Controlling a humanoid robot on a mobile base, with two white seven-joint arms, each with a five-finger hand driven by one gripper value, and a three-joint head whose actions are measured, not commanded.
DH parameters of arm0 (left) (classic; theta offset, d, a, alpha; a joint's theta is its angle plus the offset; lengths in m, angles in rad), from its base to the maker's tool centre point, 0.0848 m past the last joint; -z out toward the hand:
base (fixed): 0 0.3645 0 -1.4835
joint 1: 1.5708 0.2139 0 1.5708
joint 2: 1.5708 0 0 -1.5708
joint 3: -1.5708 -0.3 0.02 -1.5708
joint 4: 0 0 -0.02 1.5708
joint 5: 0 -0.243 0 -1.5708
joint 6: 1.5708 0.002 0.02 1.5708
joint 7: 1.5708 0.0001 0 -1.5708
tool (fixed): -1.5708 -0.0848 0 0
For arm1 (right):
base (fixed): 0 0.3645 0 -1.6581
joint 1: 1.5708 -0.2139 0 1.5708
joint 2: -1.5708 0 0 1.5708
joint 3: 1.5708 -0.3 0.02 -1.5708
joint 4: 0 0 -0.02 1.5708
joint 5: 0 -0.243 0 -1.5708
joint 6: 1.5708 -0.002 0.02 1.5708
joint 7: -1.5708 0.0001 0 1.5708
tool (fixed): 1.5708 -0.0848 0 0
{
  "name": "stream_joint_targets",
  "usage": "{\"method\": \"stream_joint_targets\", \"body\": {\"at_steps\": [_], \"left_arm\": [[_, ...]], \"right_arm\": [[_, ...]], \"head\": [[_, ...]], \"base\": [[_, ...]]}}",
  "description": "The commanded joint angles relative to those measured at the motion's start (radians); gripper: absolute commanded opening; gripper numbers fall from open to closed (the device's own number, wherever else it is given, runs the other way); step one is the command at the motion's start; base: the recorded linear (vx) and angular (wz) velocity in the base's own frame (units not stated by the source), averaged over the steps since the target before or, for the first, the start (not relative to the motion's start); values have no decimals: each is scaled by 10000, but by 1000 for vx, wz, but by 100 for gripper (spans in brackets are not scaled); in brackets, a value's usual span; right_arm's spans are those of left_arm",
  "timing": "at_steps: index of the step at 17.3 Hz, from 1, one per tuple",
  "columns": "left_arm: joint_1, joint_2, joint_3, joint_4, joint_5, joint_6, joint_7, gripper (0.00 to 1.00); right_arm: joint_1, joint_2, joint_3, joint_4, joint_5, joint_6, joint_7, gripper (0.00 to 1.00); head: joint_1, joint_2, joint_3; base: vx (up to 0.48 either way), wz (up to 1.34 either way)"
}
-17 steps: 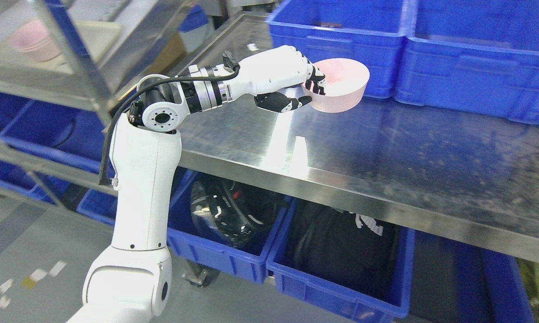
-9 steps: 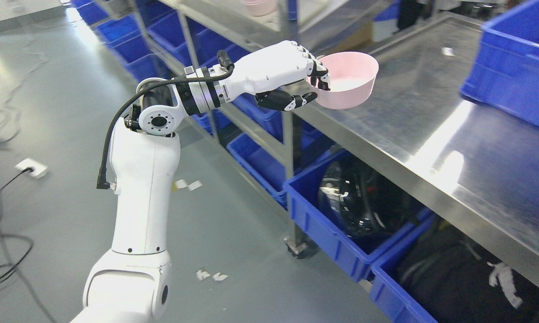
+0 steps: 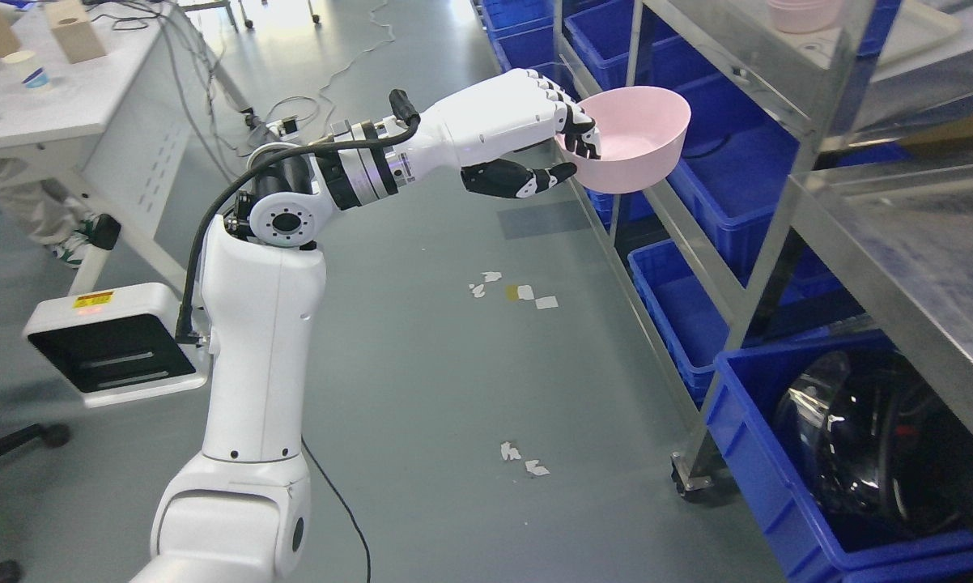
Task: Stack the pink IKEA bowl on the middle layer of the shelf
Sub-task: 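Hold the pink bowl raised in the left hand while turning toward the shelf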
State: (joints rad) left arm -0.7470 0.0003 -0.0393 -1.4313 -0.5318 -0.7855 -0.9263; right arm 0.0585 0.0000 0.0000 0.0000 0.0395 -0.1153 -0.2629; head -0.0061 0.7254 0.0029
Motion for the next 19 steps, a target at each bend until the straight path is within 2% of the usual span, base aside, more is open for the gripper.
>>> {"method": "stream_joint_targets", "body": {"at_steps": [1,8,19], "left_arm": [[31,171,-68,-60,26,1,13,1],[46,171,-175,-60,87,1,28,3],[153,171,-206,-91,87,1,28,3]], "right_arm": [[-2,-175,31,-175,4,3,6,100],[-2,-175,31,-175,4,3,6,100],[-2,-175,31,-175,4,3,6,100]], "head": [[0,0,0],[0,2,0],[0,2,0]], "base": [[37,557],[149,285],[381,66]]}}
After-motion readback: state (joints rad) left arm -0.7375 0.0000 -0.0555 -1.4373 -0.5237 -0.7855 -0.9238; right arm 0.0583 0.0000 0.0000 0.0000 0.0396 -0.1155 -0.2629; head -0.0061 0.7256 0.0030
